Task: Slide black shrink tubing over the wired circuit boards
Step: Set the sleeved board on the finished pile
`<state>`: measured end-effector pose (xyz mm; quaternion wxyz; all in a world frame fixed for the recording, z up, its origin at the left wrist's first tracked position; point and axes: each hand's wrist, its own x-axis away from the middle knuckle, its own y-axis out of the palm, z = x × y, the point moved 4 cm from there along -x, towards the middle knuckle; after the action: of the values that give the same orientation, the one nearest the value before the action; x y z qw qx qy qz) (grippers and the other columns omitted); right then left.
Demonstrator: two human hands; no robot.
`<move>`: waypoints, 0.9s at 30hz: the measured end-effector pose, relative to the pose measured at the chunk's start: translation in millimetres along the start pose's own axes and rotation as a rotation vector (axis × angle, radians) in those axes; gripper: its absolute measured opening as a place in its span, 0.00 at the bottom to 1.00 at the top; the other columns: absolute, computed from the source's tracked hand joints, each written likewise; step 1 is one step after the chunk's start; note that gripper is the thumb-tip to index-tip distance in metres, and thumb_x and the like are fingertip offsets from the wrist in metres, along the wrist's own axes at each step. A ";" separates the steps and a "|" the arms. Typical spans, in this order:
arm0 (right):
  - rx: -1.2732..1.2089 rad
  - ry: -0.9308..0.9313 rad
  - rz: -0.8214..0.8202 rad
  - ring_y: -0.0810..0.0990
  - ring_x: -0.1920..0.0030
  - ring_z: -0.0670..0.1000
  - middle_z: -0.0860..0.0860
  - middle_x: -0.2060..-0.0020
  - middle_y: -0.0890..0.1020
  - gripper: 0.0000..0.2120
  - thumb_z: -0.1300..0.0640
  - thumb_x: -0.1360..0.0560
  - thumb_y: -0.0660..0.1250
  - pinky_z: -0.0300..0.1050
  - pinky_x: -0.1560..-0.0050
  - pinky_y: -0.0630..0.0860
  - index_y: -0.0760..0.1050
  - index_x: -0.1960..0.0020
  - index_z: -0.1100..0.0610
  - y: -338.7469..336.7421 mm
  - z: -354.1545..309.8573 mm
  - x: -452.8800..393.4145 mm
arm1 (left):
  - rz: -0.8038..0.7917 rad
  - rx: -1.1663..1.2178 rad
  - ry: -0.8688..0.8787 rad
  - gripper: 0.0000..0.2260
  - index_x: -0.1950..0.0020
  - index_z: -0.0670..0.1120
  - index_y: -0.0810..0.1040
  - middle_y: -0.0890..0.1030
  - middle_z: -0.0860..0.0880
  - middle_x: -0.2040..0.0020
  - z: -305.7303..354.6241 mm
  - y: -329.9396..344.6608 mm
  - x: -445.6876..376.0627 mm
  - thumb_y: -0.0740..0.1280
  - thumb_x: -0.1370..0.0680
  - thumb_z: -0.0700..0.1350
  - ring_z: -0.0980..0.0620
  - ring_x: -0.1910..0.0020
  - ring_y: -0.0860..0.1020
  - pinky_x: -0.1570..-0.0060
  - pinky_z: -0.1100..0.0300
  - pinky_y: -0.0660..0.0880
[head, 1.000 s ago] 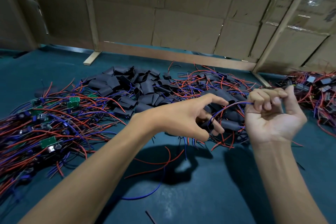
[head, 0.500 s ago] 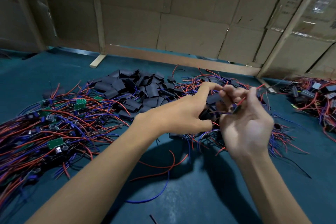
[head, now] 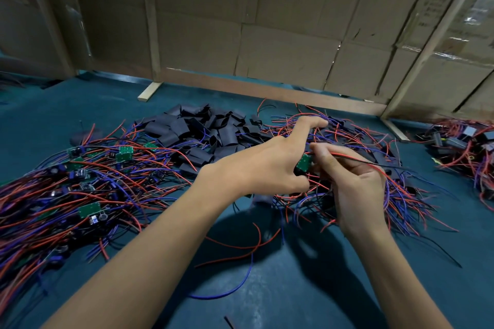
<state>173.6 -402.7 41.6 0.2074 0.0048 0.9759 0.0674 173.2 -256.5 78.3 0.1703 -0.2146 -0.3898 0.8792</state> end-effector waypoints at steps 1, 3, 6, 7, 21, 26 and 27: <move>0.056 -0.028 -0.012 0.85 0.56 0.51 0.54 0.57 0.88 0.02 0.59 0.26 0.76 0.46 0.50 0.81 0.86 0.53 0.54 -1.2 -2.3 0.4 | 0.001 -0.001 -0.006 0.38 0.24 0.56 0.51 0.77 0.38 0.68 -0.4 -0.9 0.5 0.69 0.27 0.40 0.41 0.70 0.75 0.70 0.47 0.70; 0.161 -0.085 -0.032 0.86 0.58 0.47 0.49 0.59 0.88 0.05 0.63 0.26 0.75 0.37 0.53 0.80 0.86 0.53 0.54 -3.6 -7.2 0.3 | 0.011 -0.003 -0.008 0.39 0.24 0.55 0.51 0.77 0.41 0.68 -2.3 -2.9 0.4 0.69 0.28 0.40 0.44 0.69 0.76 0.69 0.50 0.70; 0.183 -0.090 -0.040 0.86 0.58 0.48 0.50 0.60 0.88 0.06 0.65 0.27 0.76 0.38 0.54 0.81 0.85 0.54 0.55 -4.6 -11.0 -1.4 | 0.027 -0.021 0.015 0.39 0.24 0.54 0.51 0.76 0.46 0.70 -5.0 -7.1 0.7 0.69 0.29 0.40 0.52 0.72 0.73 0.73 0.62 0.65; 0.150 -0.066 -0.032 0.87 0.59 0.49 0.51 0.60 0.88 0.06 0.65 0.28 0.76 0.39 0.54 0.82 0.85 0.55 0.56 -3.9 -10.3 -1.4 | 0.027 -0.034 0.017 0.38 0.25 0.54 0.51 0.76 0.46 0.69 -5.5 -7.9 1.0 0.69 0.28 0.40 0.52 0.72 0.73 0.72 0.62 0.65; 0.302 -0.005 0.052 0.85 0.59 0.49 0.49 0.61 0.87 0.06 0.58 0.29 0.80 0.43 0.55 0.80 0.84 0.60 0.50 7.7 16.9 7.3 | -0.032 -0.177 -0.042 0.27 0.37 0.51 0.59 0.79 0.46 0.62 -24.1 4.2 0.2 0.68 0.29 0.37 0.49 0.66 0.76 0.68 0.53 0.70; 0.211 -0.011 0.165 0.84 0.60 0.49 0.51 0.61 0.87 0.05 0.59 0.28 0.78 0.45 0.55 0.80 0.84 0.59 0.53 0.6 15.0 4.3 | 0.134 -0.122 0.052 0.17 0.43 0.45 0.74 0.80 0.49 0.52 -23.9 -8.2 -3.6 0.70 0.30 0.37 0.51 0.56 0.75 0.53 0.55 0.73; 0.171 0.002 0.171 0.85 0.60 0.50 0.53 0.61 0.87 0.05 0.60 0.27 0.78 0.44 0.55 0.80 0.84 0.59 0.53 0.8 14.9 4.1 | 0.166 -0.152 0.083 0.14 0.44 0.43 0.78 0.80 0.48 0.51 -22.8 -9.6 -3.9 0.70 0.29 0.37 0.50 0.53 0.76 0.50 0.54 0.73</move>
<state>175.9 -399.8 26.6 0.1986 0.1057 0.9744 0.0014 189.5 -238.3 72.8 0.0960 -0.2946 -0.4286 0.8487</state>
